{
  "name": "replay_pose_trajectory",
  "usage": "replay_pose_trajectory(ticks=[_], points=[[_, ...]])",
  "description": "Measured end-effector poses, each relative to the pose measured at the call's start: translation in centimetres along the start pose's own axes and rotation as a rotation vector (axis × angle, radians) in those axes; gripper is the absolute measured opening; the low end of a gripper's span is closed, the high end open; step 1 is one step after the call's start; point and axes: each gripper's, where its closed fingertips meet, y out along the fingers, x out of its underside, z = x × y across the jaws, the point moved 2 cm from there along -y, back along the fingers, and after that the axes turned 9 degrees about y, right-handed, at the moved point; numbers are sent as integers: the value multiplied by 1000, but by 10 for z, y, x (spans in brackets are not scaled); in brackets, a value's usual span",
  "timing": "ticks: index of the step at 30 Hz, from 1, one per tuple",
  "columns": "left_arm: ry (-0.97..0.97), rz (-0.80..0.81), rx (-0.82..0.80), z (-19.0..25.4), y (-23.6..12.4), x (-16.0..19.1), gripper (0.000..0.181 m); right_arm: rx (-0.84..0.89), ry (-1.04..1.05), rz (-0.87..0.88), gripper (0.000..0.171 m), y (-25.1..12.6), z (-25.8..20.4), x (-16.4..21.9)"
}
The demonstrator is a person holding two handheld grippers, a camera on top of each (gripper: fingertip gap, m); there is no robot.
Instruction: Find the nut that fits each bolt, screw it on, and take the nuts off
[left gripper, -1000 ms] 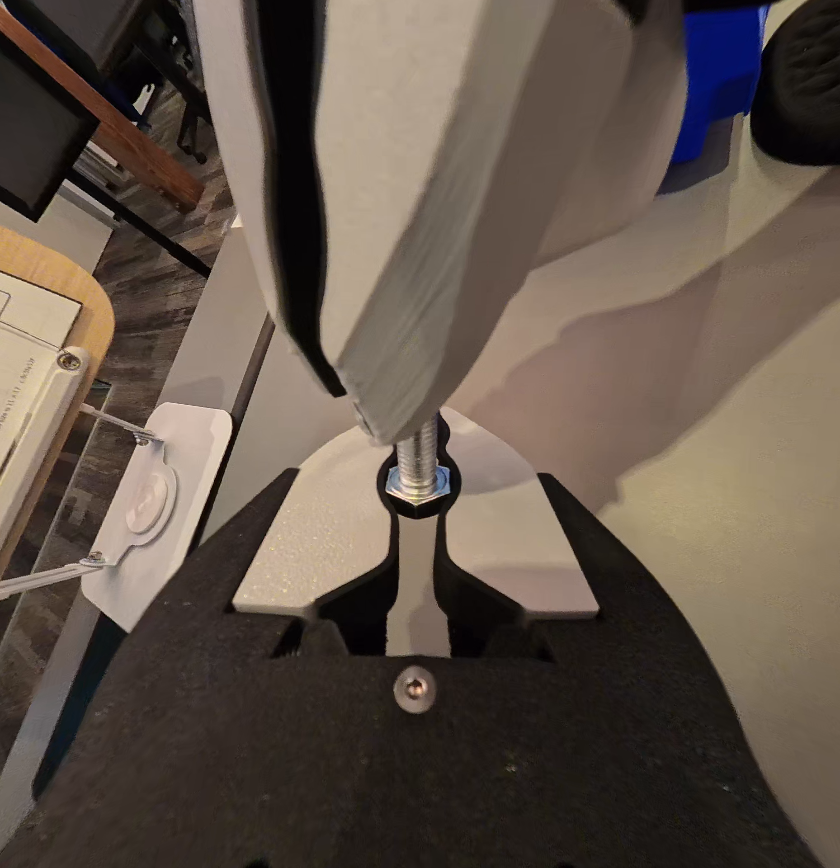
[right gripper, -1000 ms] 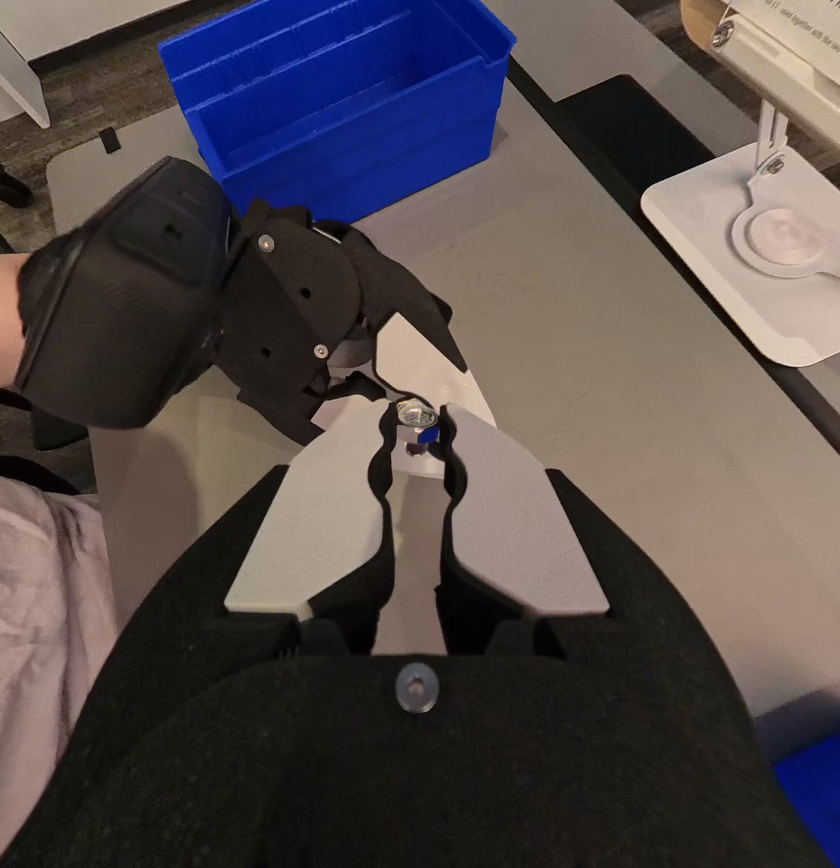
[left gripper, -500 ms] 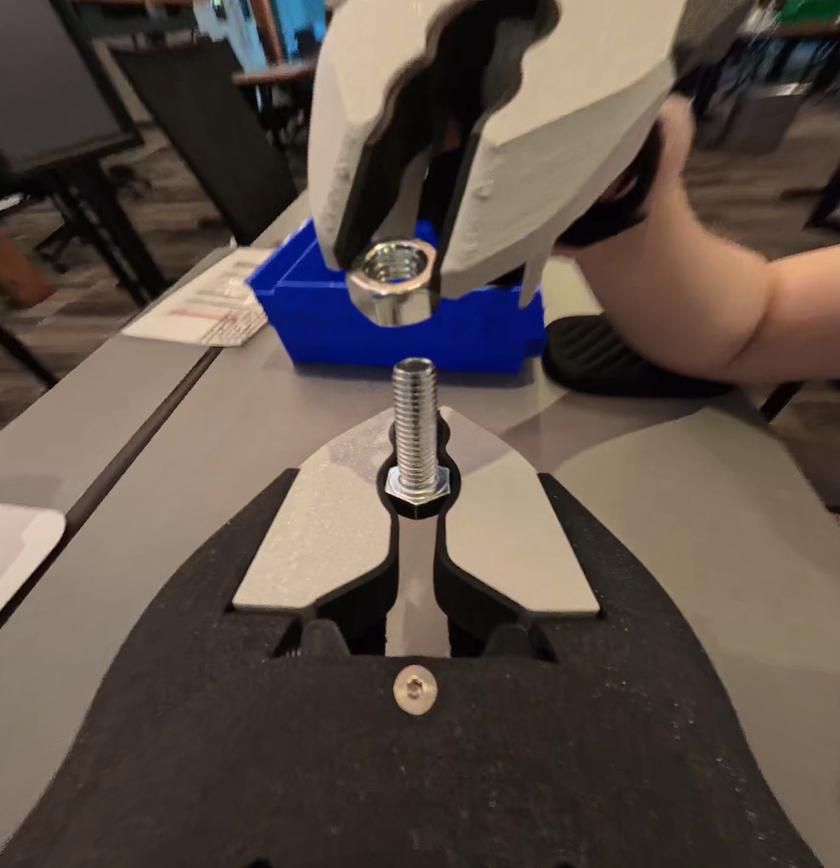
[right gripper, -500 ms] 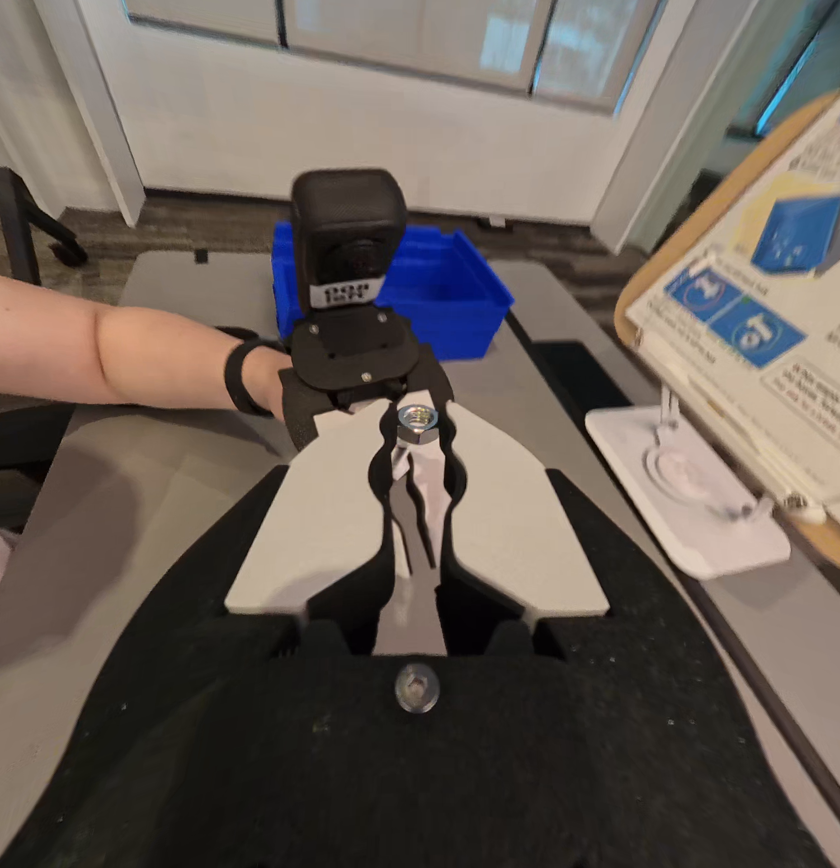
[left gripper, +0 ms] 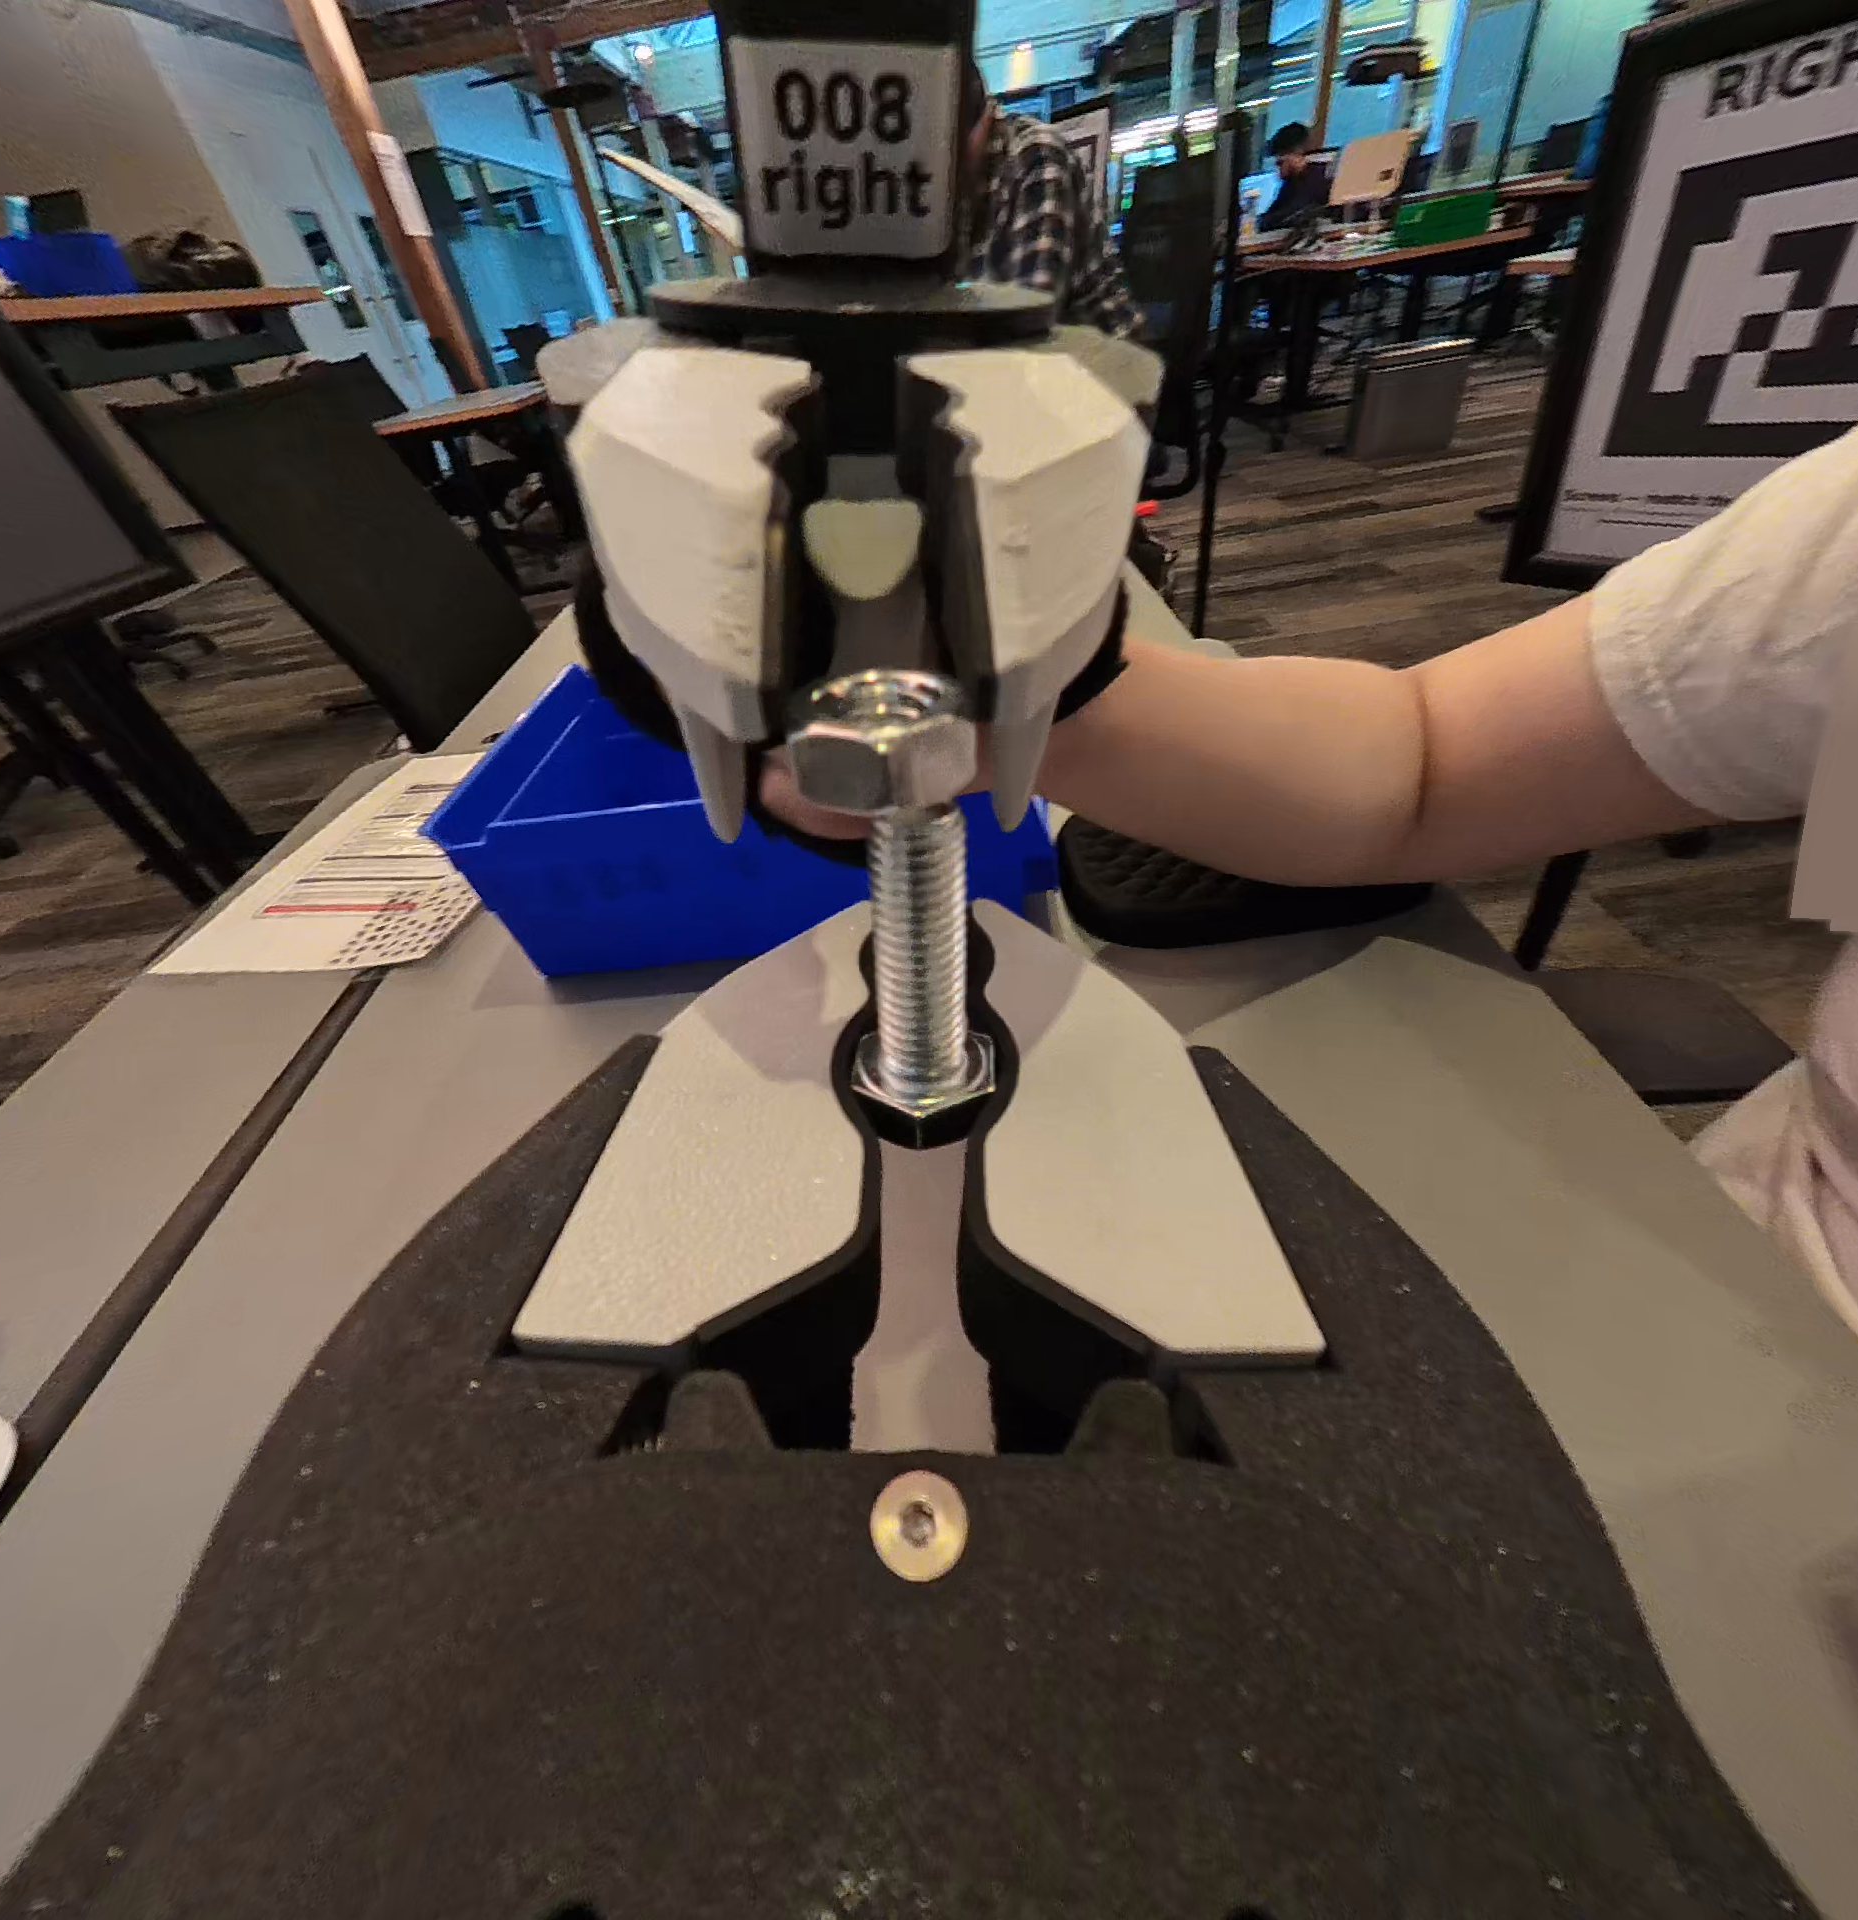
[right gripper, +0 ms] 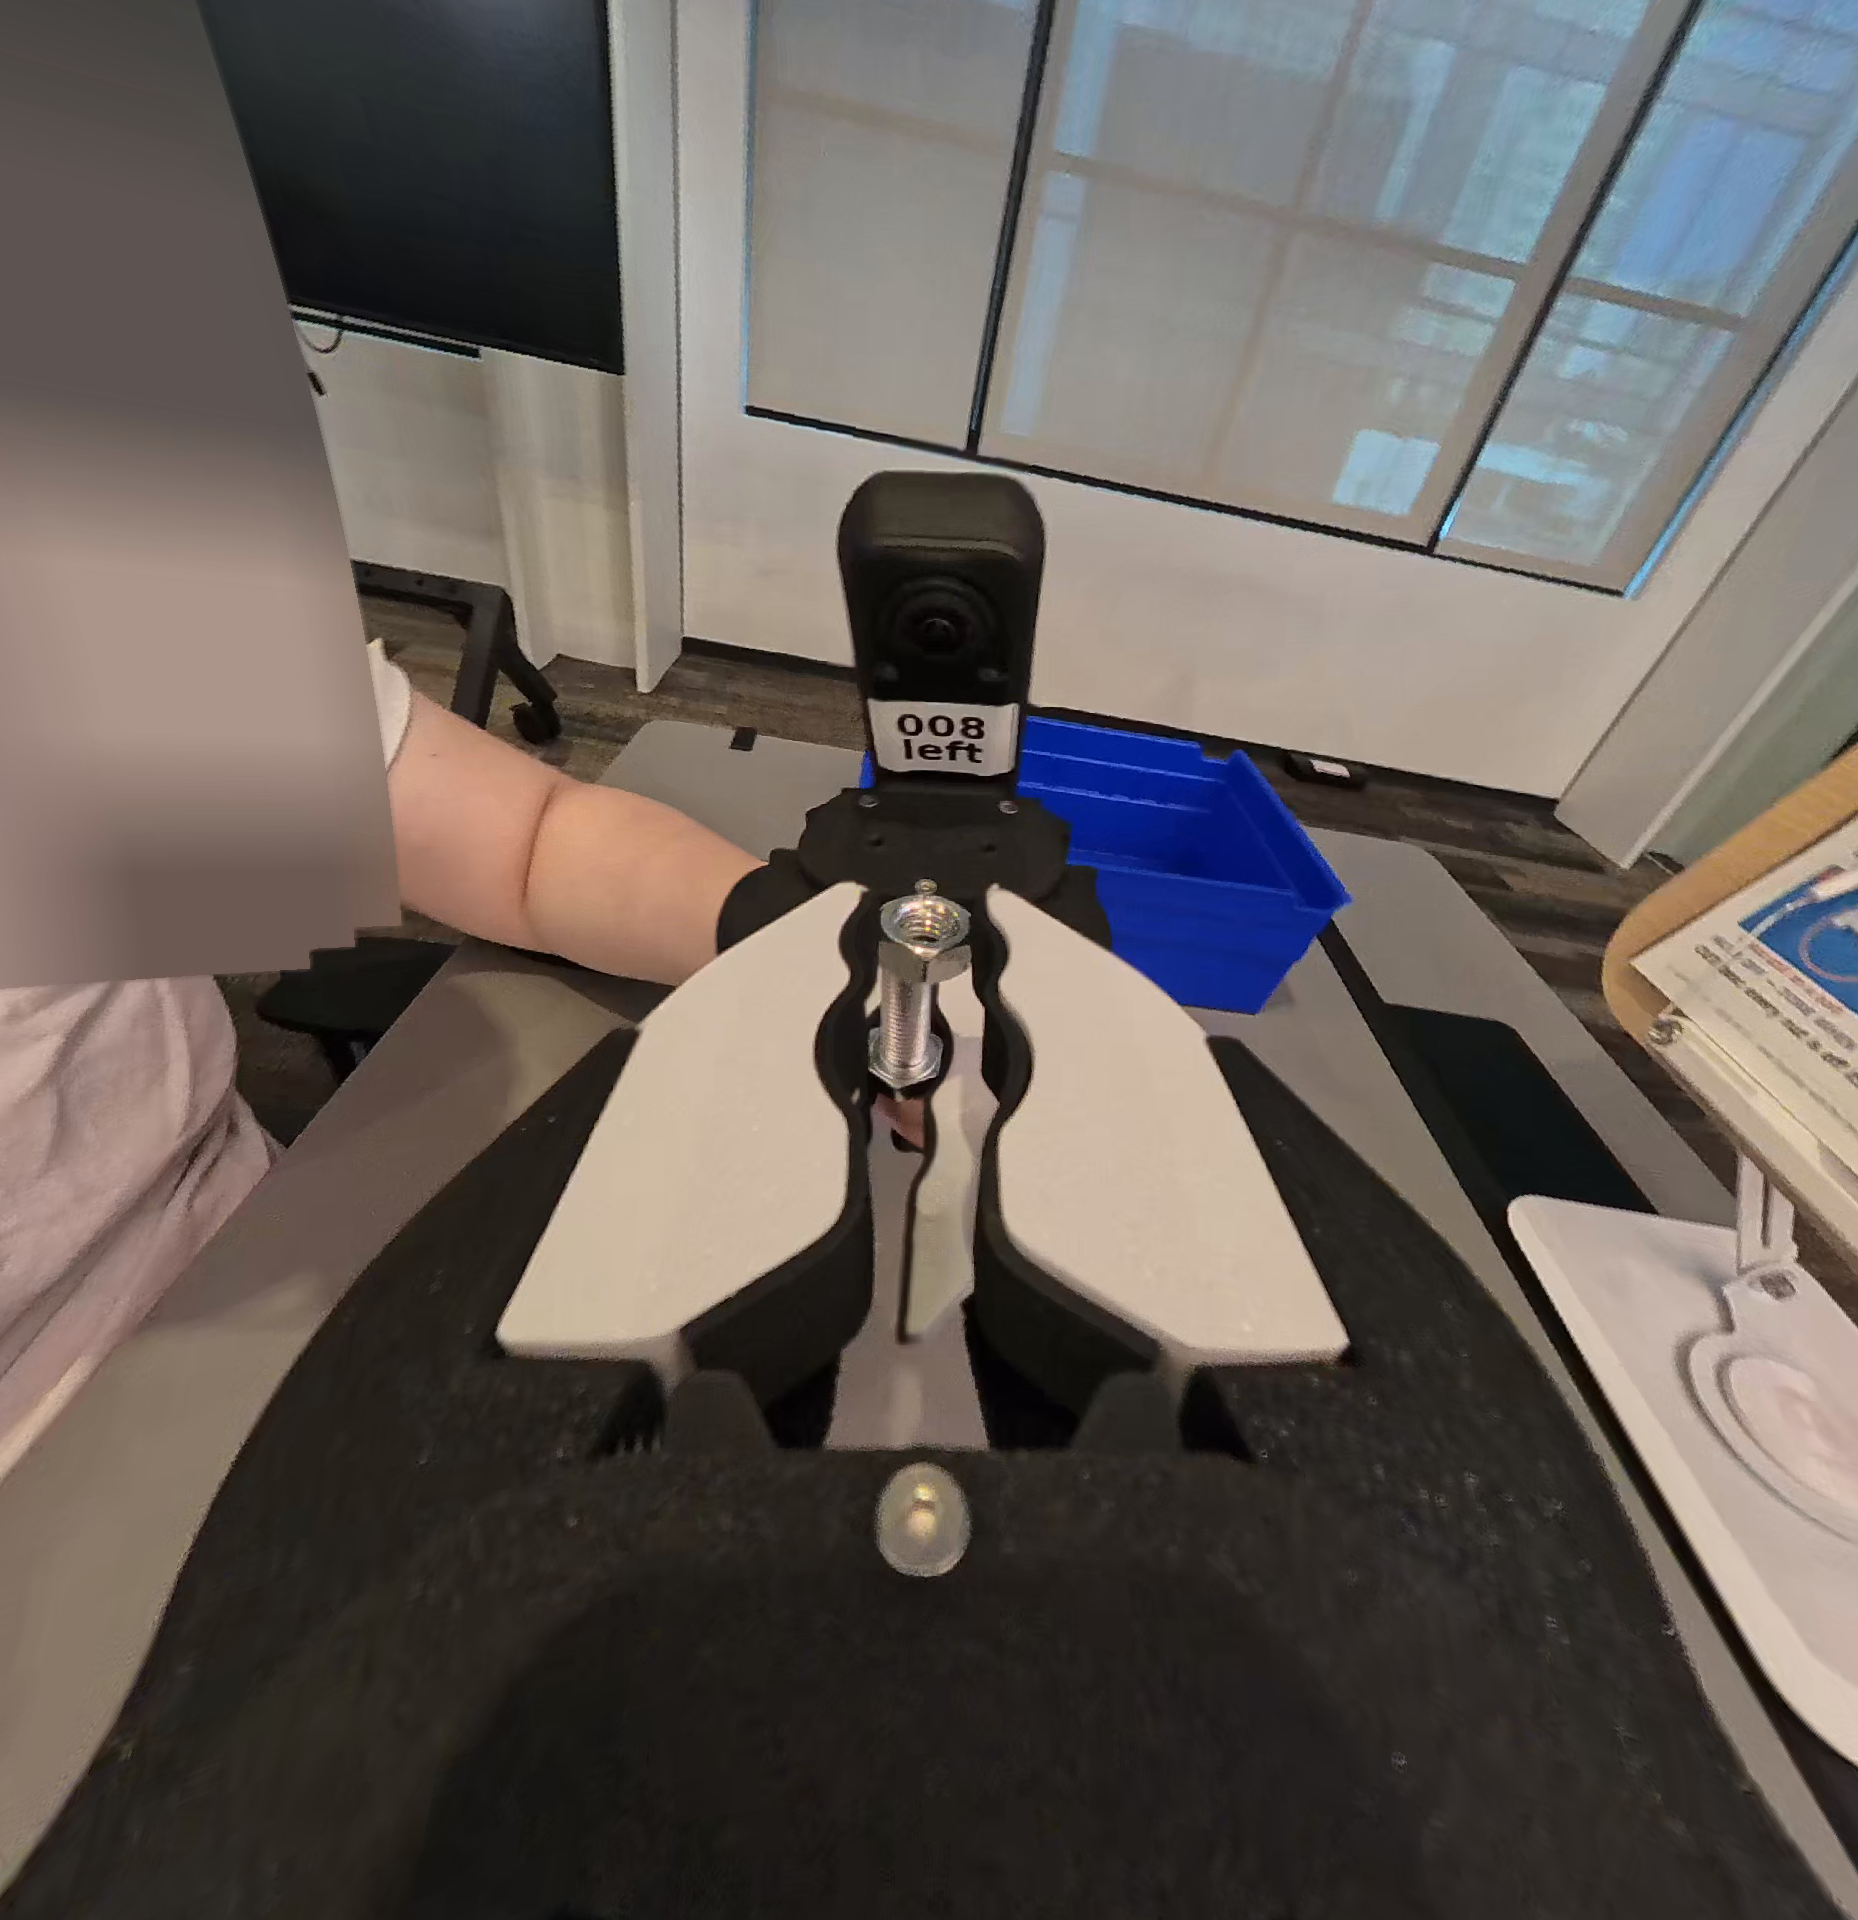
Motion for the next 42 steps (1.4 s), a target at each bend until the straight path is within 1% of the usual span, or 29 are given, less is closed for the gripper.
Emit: replay_pose_trajectory(ticks=[5,9,14,16,22,24,27,33,42], points=[[-11,42,142,21,3,-9,10,-126,-54,8,16,-2,-19,0],[-28,70,288,43,3,-16,10,-242,-71,15,16,-2,-38,-1],[0,85,417,67,5,-20,10,-330,-113,1,16,0,-55,2],[-2,111,461,74,4,-25,10,-358,-122,8,16,-1,-60,1],[32,115,538,88,2,-26,10,-432,-114,0,16,2,-73,2],[37,119,538,89,2,-27,10,-444,-103,8,16,2,-74,2],[32,122,518,85,1,-28,10,-419,-107,19,17,2,-70,0],[-6,120,438,66,-3,-28,10,-270,-136,25,17,5,-55,-4],[-67,56,242,28,-7,-18,10,-56,-82,12,17,7,-23,-6]])
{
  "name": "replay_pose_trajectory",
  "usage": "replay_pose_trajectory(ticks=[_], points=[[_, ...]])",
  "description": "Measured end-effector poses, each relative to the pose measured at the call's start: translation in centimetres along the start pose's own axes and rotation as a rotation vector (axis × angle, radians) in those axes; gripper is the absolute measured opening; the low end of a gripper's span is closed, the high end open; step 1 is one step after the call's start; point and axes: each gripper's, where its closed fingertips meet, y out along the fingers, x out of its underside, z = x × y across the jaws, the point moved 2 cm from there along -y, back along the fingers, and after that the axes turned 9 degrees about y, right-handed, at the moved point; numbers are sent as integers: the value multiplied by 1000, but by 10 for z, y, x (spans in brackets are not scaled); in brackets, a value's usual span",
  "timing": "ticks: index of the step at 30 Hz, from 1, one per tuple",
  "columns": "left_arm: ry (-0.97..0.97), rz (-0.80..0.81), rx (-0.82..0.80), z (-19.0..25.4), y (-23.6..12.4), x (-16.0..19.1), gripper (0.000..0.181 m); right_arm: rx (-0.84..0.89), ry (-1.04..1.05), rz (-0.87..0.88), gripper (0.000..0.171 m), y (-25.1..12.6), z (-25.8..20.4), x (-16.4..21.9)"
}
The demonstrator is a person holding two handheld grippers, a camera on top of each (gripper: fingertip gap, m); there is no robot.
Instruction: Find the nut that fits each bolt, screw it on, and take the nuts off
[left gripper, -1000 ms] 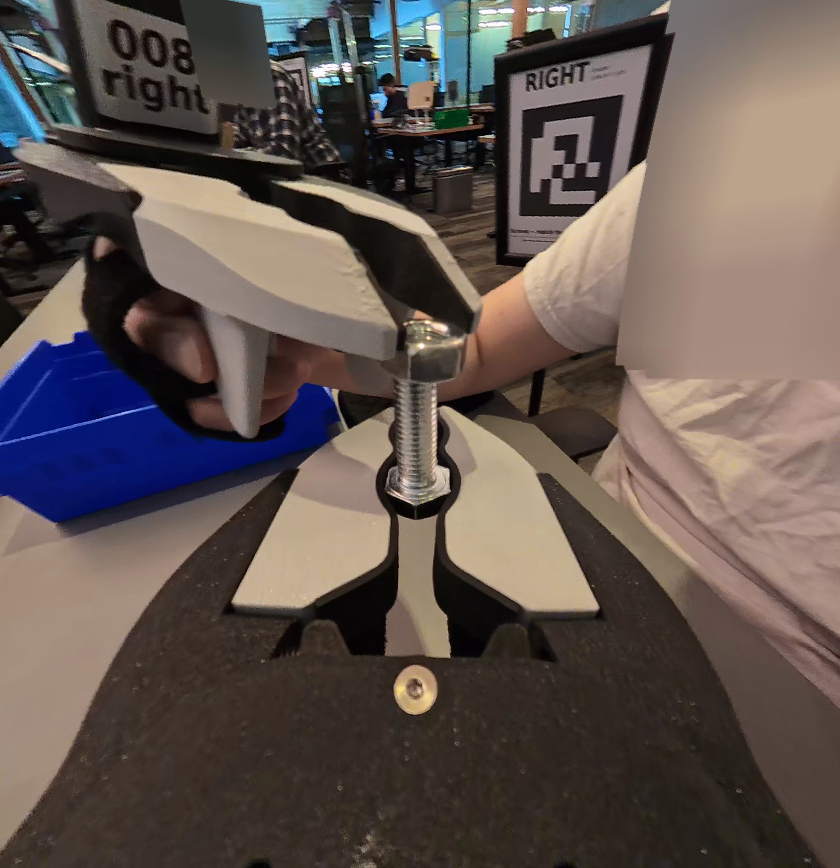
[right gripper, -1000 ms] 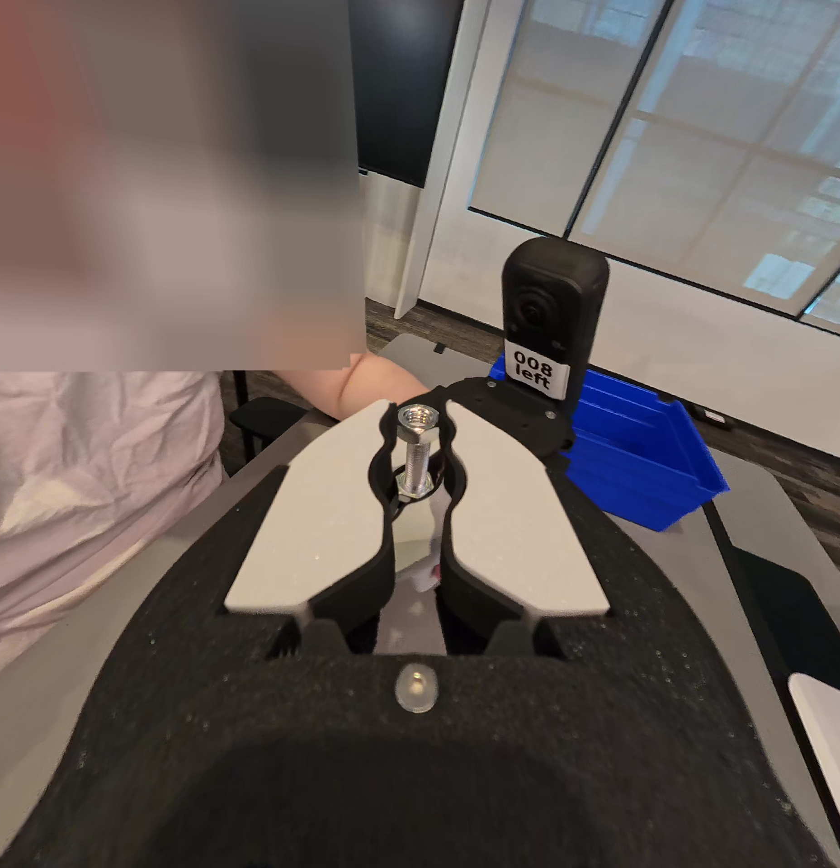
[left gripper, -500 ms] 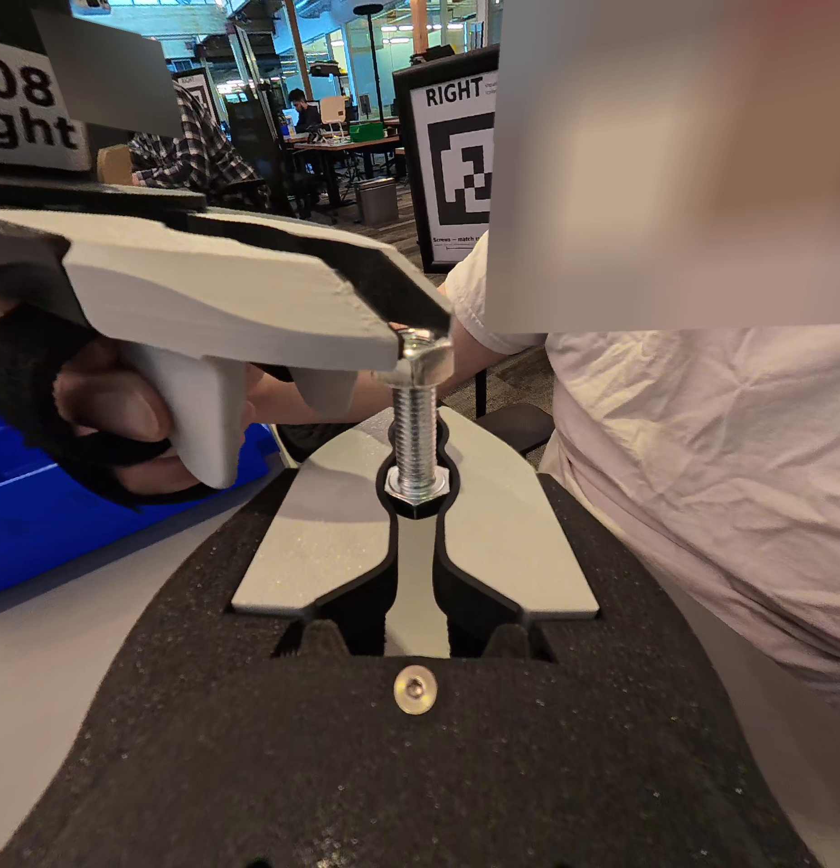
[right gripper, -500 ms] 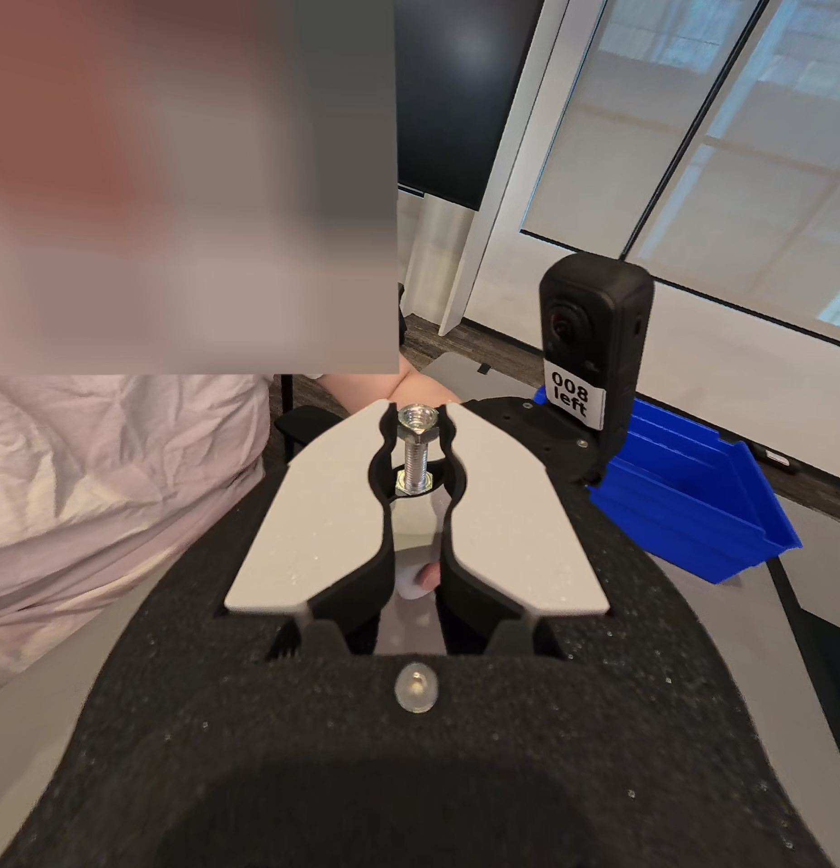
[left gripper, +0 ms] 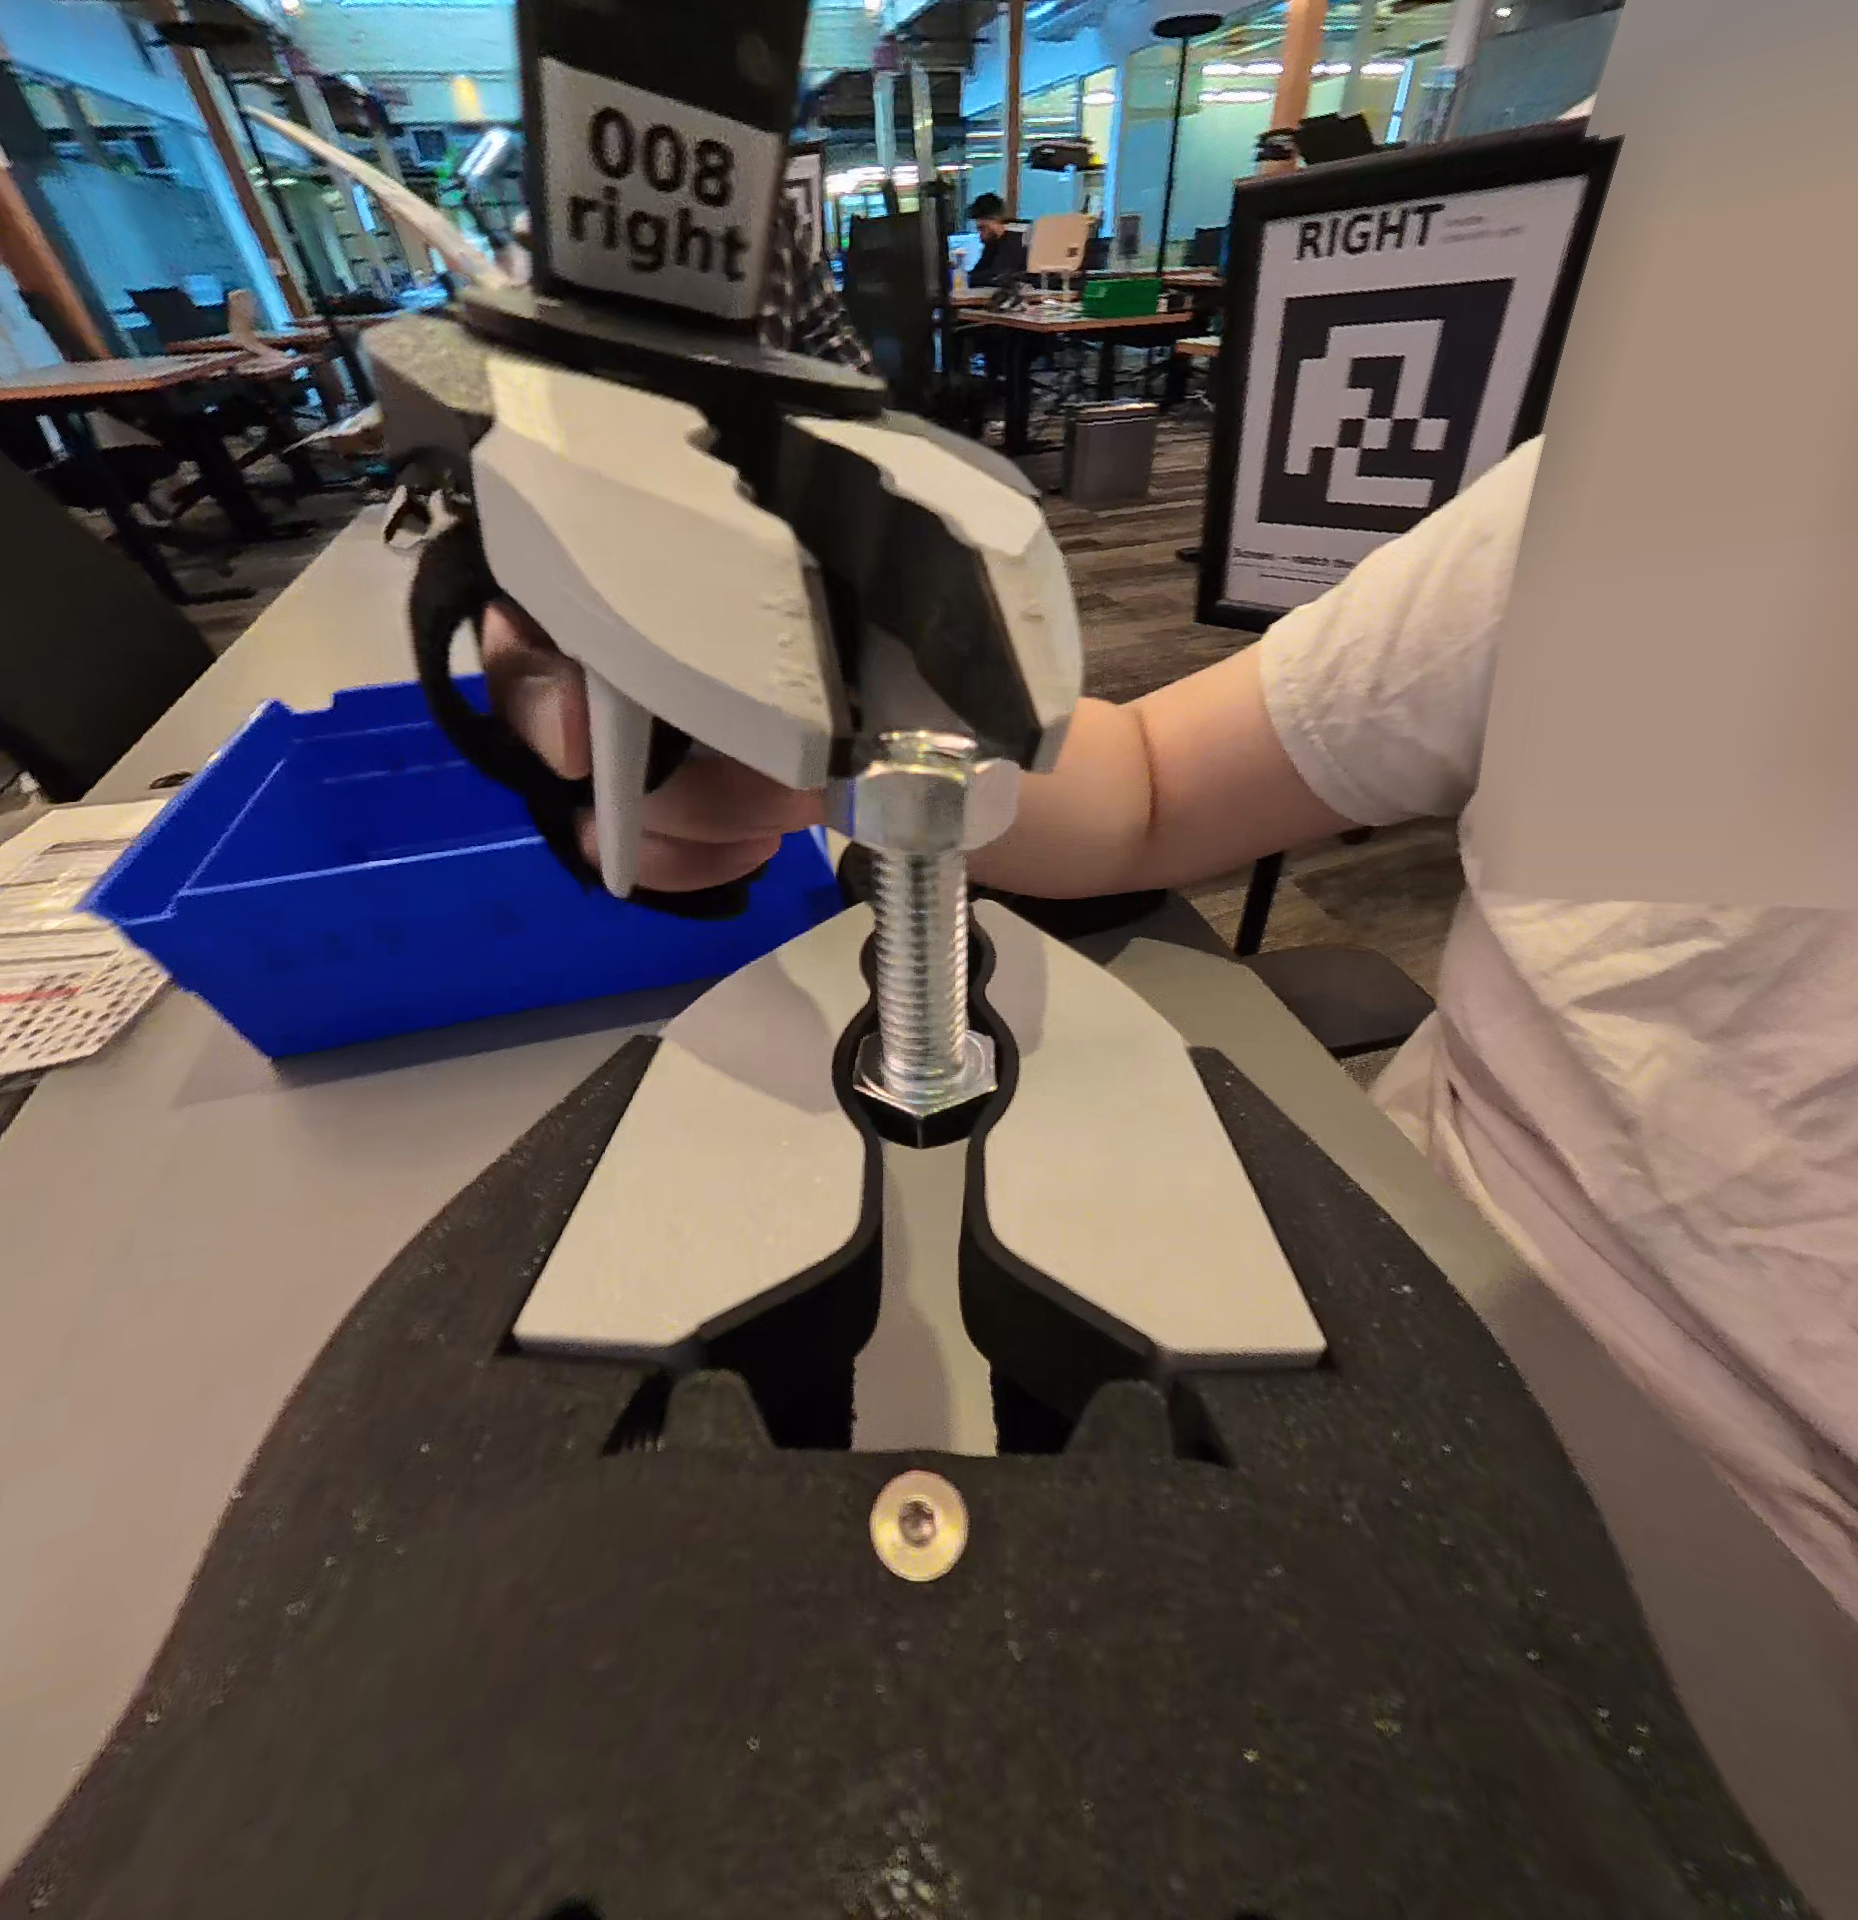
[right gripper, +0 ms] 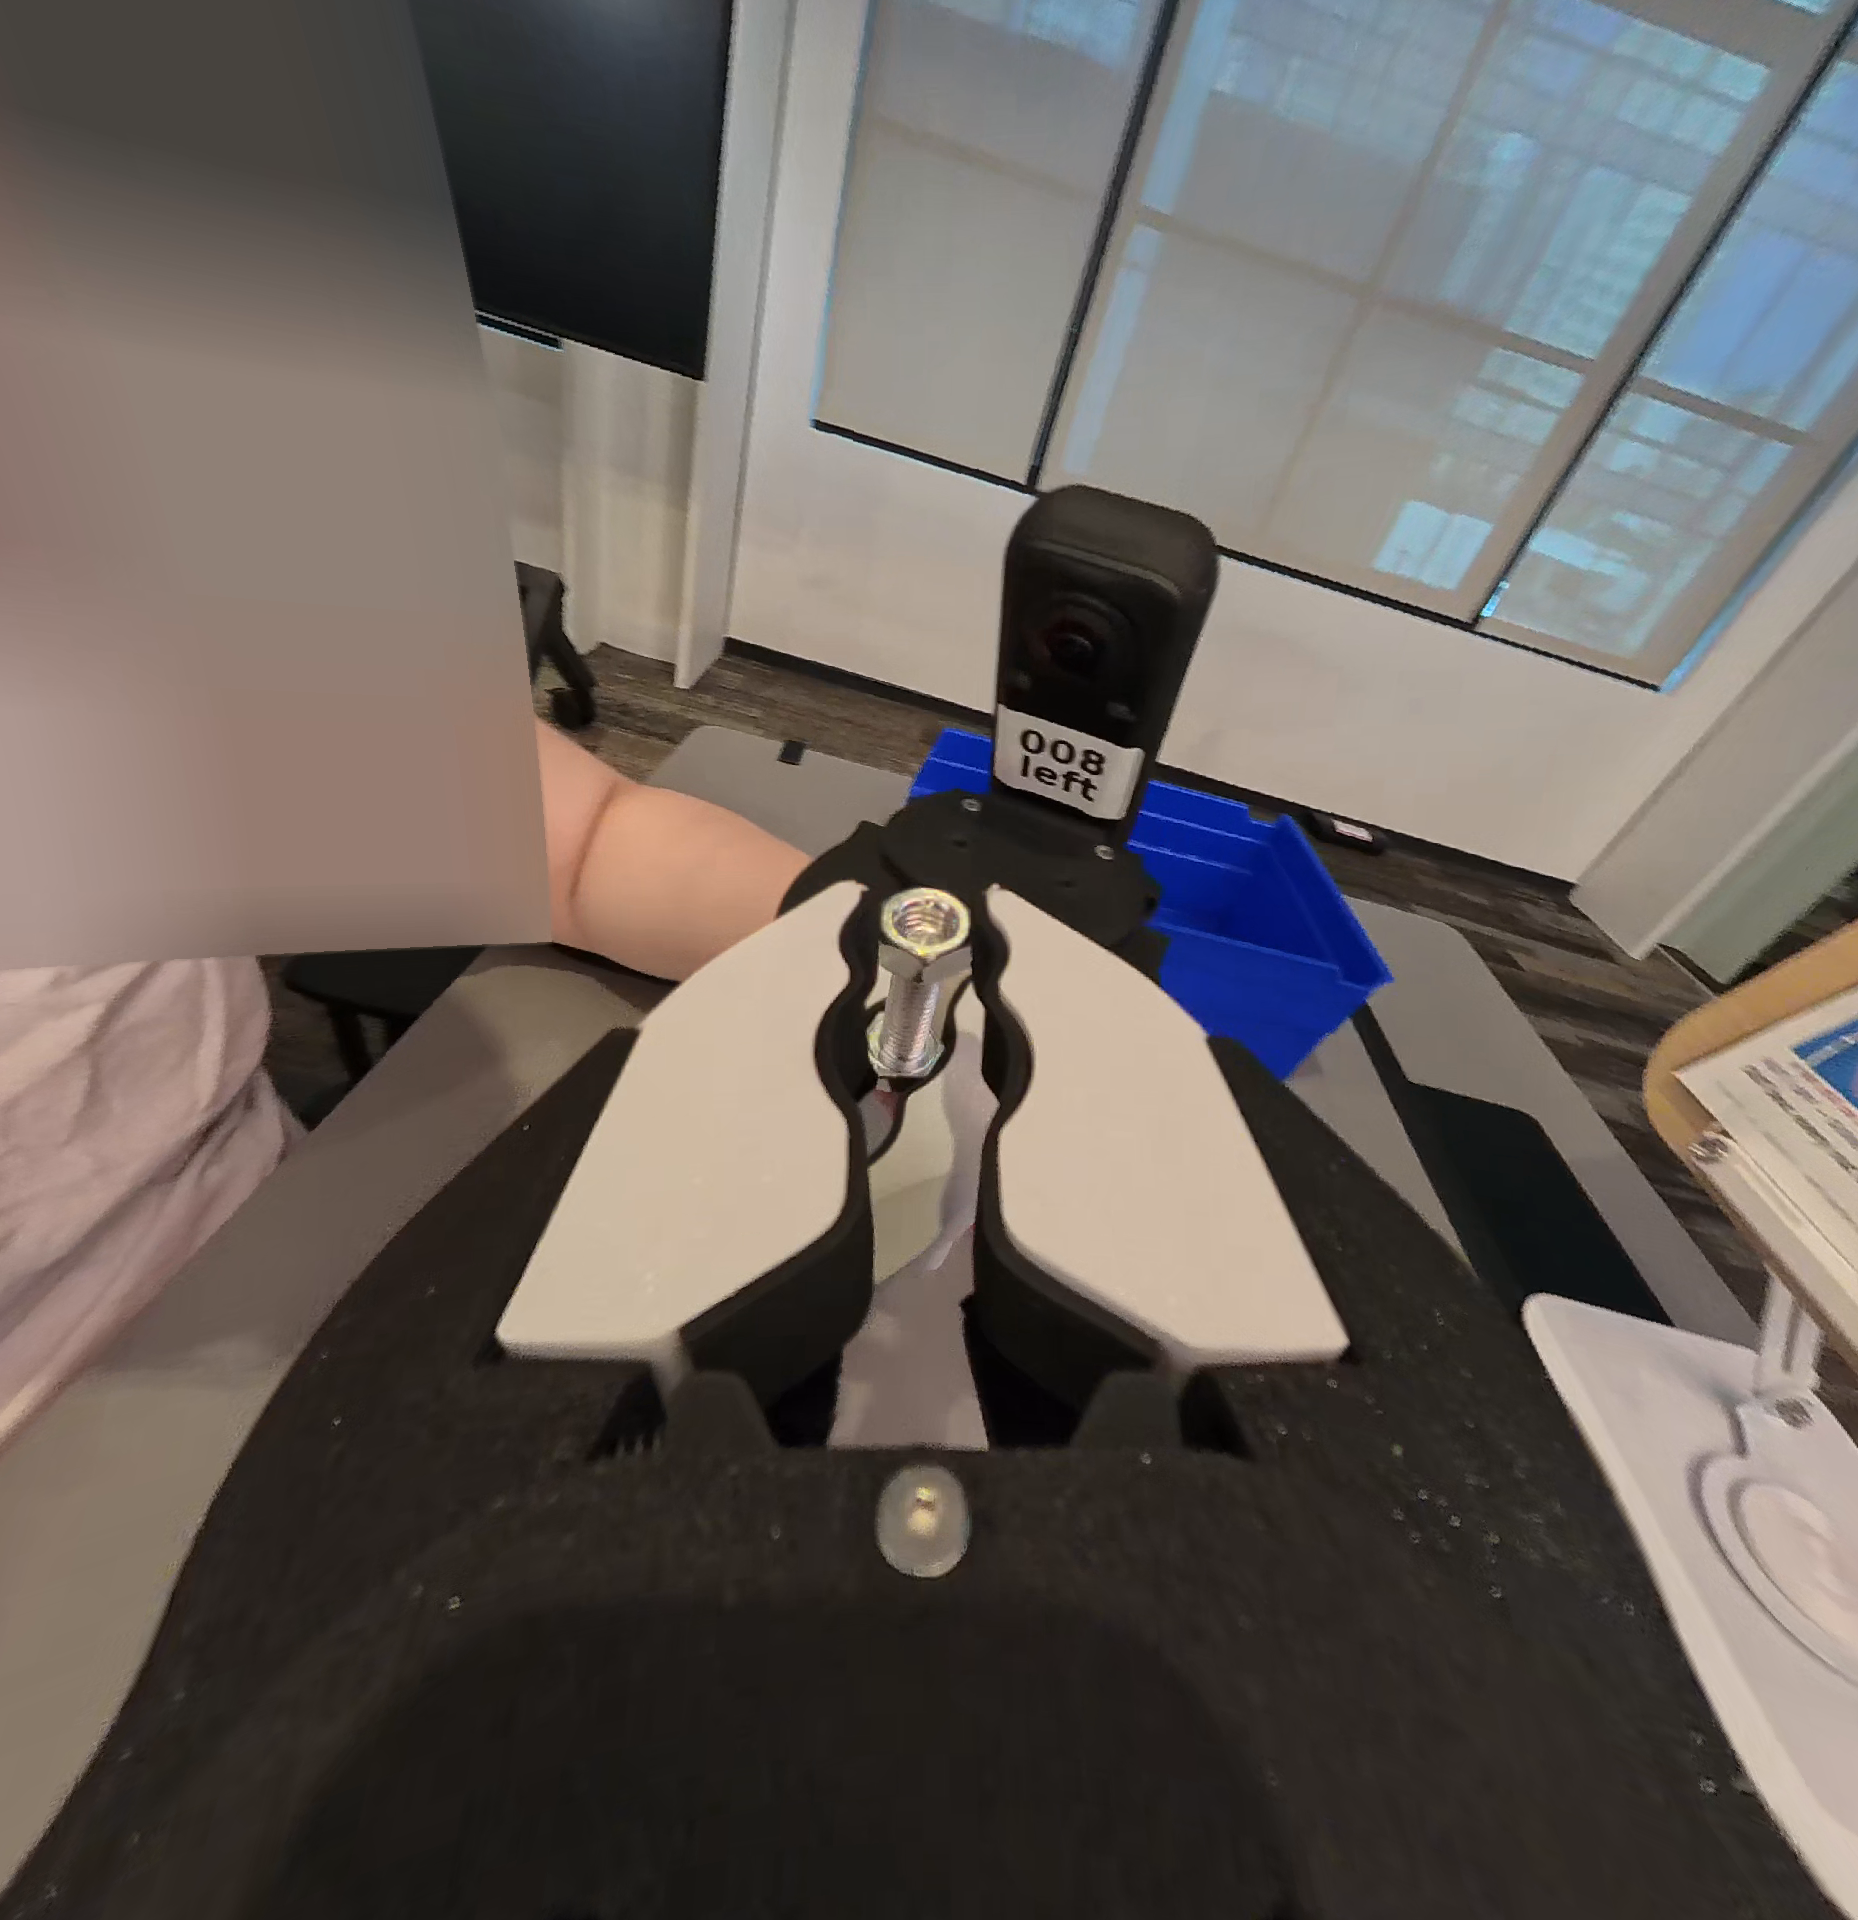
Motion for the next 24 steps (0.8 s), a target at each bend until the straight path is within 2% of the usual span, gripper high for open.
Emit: replay_pose_trajectory(ticks=[9,24], points=[[-47,-69,-186,-29,-10,10,10,165,67,-19,16,-1,24,4],[-83,-158,-505,-63,-24,18,10,378,197,70,16,-1,50,5]])
